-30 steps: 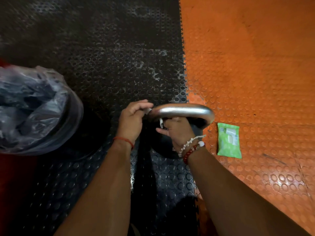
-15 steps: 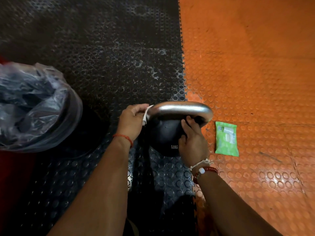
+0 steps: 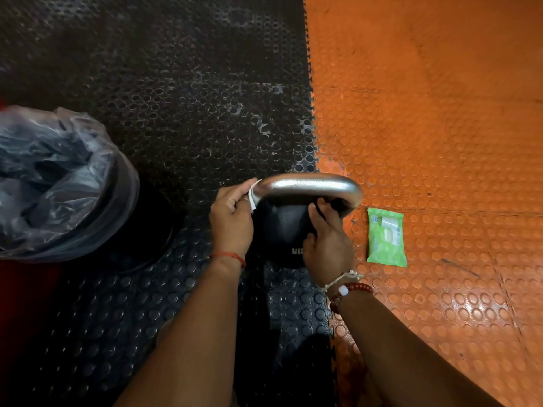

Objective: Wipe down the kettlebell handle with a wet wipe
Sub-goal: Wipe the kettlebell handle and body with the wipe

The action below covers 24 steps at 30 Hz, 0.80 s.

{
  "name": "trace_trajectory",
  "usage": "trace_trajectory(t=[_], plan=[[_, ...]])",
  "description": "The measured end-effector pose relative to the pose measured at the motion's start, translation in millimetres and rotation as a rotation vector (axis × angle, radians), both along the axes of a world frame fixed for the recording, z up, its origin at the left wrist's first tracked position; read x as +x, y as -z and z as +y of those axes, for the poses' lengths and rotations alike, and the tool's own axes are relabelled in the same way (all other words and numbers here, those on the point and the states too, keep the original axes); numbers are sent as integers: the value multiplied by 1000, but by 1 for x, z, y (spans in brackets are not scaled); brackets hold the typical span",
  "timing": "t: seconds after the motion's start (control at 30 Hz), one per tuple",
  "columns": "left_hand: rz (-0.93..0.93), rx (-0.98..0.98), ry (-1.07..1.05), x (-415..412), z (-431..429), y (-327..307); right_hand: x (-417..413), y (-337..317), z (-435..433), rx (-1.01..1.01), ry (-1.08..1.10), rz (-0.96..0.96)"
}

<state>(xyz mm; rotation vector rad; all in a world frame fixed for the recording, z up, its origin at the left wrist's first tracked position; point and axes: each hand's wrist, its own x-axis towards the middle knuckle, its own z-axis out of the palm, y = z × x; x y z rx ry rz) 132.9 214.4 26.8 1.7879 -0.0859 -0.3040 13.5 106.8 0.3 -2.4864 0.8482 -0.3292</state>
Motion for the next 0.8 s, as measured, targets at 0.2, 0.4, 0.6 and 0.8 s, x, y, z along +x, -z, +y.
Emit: trace_trajectory(t=[0.2,0.4,0.6,0.8], plan=[[239,86,-6,11,-3,30,0,2,0,-14,1,2],[239,-70,-145,-10,-8,29,-1,3,-1,-10,0,11],[328,-138,-183,-11,-10,24,-1,4,-2,5,-9,22],[346,-108,-163,-8,-10,27,-3,2,-2,7,-18,28]])
